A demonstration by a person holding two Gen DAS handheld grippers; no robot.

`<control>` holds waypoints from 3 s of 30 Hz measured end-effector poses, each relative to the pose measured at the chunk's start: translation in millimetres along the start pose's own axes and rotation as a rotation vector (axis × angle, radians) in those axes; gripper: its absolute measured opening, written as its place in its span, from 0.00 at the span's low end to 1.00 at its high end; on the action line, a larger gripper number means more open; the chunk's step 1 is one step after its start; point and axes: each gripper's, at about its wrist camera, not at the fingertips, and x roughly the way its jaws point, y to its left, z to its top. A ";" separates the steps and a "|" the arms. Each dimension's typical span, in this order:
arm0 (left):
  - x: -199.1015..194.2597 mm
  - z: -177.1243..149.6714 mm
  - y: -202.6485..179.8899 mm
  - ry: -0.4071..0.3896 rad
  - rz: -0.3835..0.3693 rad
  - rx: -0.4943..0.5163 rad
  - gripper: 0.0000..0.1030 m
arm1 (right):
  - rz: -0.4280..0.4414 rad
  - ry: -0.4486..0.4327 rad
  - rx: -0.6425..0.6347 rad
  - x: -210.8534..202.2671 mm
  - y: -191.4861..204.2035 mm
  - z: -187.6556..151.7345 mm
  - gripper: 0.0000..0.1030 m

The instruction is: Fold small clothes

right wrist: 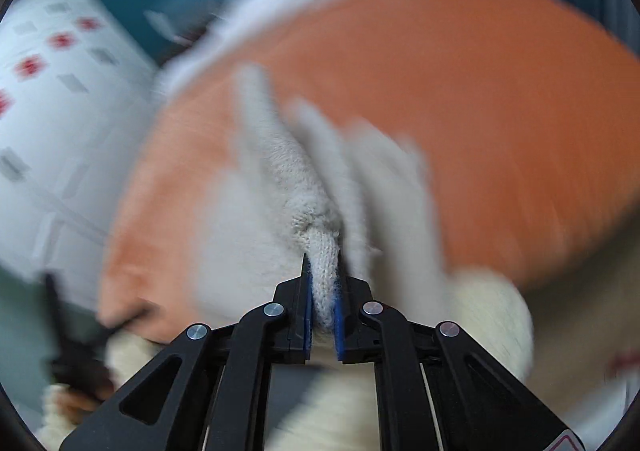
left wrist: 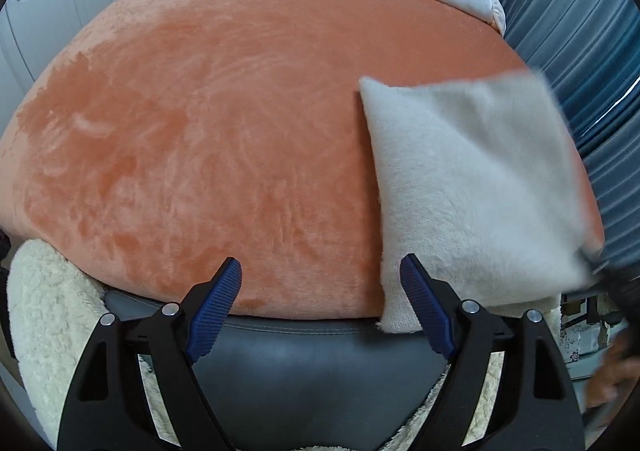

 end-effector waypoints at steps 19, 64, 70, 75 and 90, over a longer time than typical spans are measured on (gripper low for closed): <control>62.1 -37.5 -91.0 0.185 -0.072 0.382 0.79 | 0.028 0.042 -0.004 51.4 9.2 34.4 0.18; 6.1 2.7 -48.1 0.023 0.041 0.205 0.77 | 0.142 0.195 -0.339 105.5 130.1 -20.5 0.04; 14.8 10.4 -70.5 0.022 0.019 0.247 0.82 | 0.119 0.017 -0.208 26.4 94.3 11.9 0.24; 34.8 20.3 -90.3 0.062 -0.039 0.227 0.82 | -0.118 -0.071 -0.094 9.0 22.7 29.9 0.60; 58.7 28.6 -114.8 0.093 -0.017 0.245 0.86 | -0.036 0.019 -0.023 38.1 -25.6 20.9 0.23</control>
